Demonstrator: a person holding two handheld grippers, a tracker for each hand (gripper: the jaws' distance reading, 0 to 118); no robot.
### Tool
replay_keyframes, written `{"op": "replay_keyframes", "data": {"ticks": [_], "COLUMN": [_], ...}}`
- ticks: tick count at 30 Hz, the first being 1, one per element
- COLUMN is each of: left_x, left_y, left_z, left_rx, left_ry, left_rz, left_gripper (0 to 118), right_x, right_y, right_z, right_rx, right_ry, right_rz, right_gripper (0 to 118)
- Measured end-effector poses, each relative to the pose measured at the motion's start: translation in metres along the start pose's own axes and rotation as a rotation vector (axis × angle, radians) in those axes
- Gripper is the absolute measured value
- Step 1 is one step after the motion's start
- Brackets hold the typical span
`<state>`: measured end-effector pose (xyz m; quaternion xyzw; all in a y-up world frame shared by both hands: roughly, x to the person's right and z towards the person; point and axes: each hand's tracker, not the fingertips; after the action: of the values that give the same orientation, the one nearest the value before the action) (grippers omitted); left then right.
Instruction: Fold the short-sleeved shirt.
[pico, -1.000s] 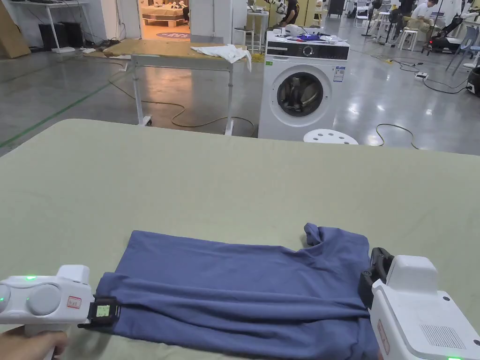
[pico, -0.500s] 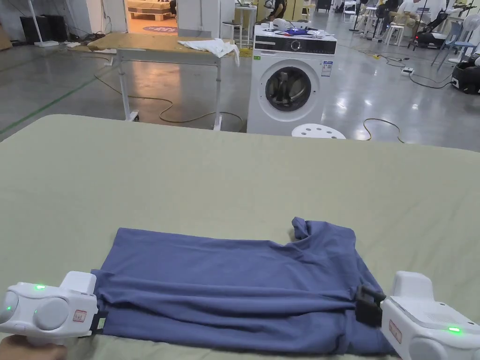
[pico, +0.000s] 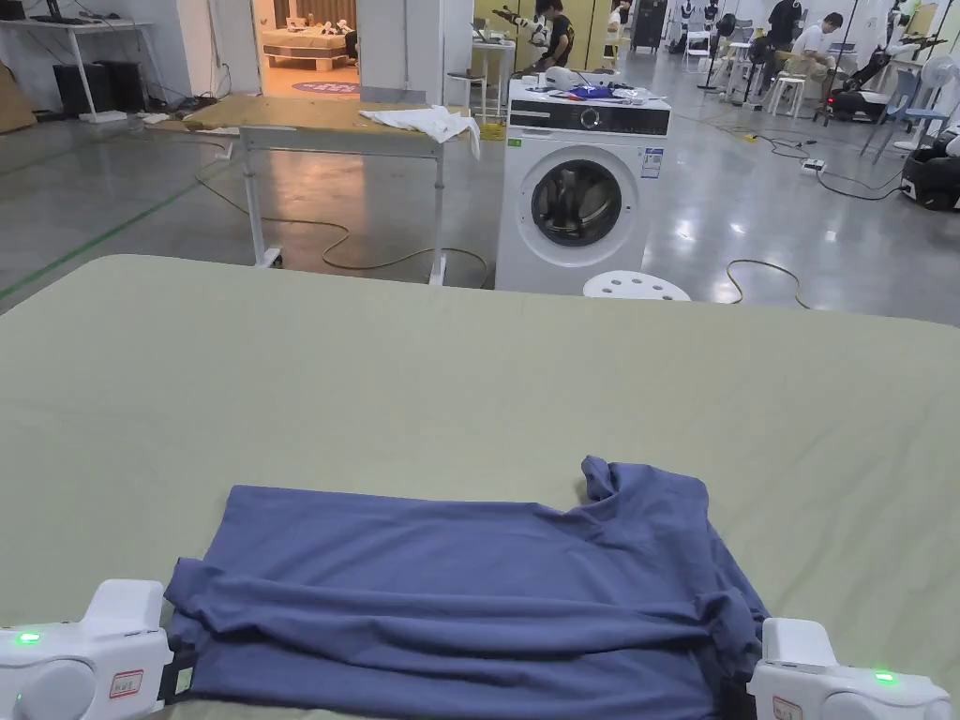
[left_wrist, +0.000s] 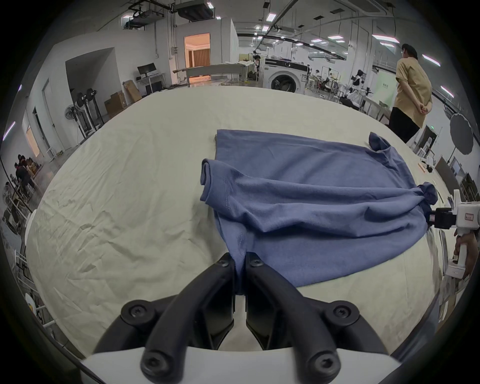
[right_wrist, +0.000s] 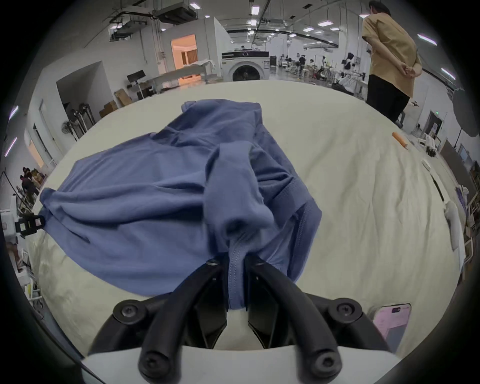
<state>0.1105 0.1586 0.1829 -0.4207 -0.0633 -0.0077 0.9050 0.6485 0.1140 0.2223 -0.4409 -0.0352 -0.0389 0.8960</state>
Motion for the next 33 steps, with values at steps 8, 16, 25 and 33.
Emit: {"op": "replay_keyframes", "data": {"ticks": [8,16,25,33], "left_x": [-0.008,-0.030,-0.032,-0.014], "left_y": [0.000,-0.049,-0.098,-0.076], "left_z": [0.045,0.083,0.054,0.064], "left_rx": [0.057,-0.022,-0.115,-0.017], "left_ry": [-0.039,-0.062,-0.049,-0.011], "left_rz": [0.022,0.042,0.070,-0.028], "left_gripper": [2,2,2,47], "right_x": [-0.014,-0.017,-0.028,-0.045], "right_y": [-0.002,-0.048,-0.096,-0.075], "right_z": [0.066,0.116,0.087,0.108], "right_rx": [0.045,-0.015,-0.109,0.000], "right_ry": [-0.021,-0.010,-0.053,-0.122], "right_rz": [0.045,0.074,0.084,0.124], "right_gripper": [8,8,10,71]}}
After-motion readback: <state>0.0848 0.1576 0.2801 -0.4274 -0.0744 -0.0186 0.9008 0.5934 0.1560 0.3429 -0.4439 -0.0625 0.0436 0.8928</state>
